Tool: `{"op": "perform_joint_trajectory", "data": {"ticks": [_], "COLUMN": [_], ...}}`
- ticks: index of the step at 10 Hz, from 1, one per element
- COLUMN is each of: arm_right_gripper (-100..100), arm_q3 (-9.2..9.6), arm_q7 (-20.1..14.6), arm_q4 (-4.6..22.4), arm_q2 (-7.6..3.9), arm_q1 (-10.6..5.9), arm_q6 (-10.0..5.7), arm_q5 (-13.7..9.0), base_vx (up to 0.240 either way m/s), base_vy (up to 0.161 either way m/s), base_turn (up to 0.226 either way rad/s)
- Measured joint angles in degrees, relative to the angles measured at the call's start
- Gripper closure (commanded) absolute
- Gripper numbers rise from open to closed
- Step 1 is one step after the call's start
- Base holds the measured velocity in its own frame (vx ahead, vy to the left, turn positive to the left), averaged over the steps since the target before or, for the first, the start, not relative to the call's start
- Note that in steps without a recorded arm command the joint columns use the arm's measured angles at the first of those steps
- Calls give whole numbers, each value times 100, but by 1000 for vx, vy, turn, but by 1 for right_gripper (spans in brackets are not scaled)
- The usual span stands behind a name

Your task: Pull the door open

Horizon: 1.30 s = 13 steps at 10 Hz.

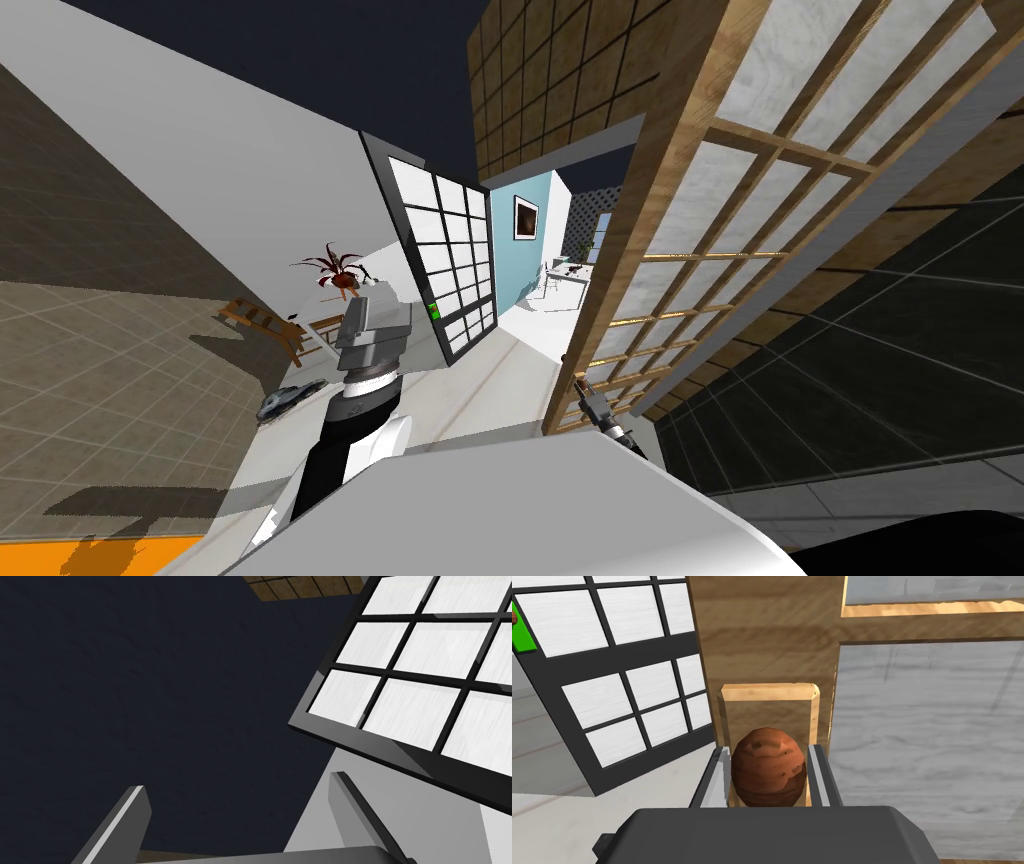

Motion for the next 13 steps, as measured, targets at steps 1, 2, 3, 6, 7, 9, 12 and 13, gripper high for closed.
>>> {"op": "perform_joint_trajectory", "data": {"ticks": [1, 2, 3, 6, 7, 9, 12, 13], "arm_right_gripper": [100, 100, 100, 100, 100, 100, 100, 100], "arm_q3": [17, 52, 95, 181, 219, 296, 417, 443], "arm_q7": [-13, -25, -63, -117, -144, -189, -275, -276], "arm_q4": [-8, 13, 128, 217, 309, 476, 345, 490], "arm_q2": [-4, -36, -72, -171, -197, -252, -412, -380], "arm_q1": [22, 66, 69, 164, 158, 184, 370, 310], "arm_q6": [-10, -85, -242, -546, -678, -963, -1175, -1291], "arm_q5": [12, 49, 91, 187, 226, 307, 424, 450], "base_vx": [1, 9, 9, 9, 0, -11, -22, -12], "base_vy": [3, 13, 12, 1, -4, -22, -13, -5], "base_turn": [-71, -80, -66, -52, -43, -60, -12, 6]}}
